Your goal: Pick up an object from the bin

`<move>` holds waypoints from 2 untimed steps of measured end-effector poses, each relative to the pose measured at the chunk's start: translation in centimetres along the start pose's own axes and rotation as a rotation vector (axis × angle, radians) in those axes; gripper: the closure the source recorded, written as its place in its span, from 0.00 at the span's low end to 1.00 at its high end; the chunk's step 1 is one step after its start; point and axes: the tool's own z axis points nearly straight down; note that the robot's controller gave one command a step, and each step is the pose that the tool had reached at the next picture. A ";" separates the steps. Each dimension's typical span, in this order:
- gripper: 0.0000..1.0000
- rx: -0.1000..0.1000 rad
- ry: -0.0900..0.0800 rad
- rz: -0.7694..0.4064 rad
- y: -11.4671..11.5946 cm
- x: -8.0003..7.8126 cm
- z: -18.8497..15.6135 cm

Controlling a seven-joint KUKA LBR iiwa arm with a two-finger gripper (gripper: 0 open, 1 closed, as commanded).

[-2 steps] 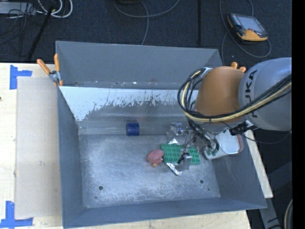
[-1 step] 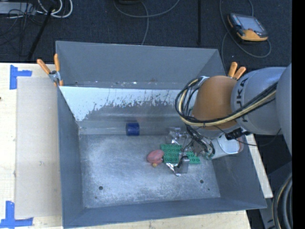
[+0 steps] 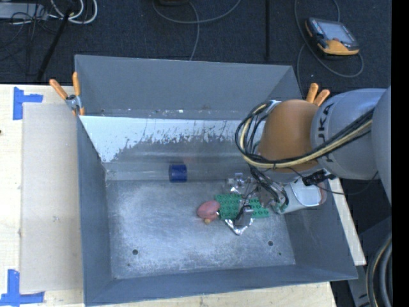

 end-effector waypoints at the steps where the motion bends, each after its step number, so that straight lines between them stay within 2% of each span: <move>1: 1.00 0.002 -0.009 -0.139 0.8 -0.4 -11.1; 2: 1.00 0.002 -0.009 -0.162 0.7 -0.9 -16.4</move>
Offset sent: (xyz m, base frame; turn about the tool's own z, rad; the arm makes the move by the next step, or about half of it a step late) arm 0.0009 0.0069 0.1072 -0.1383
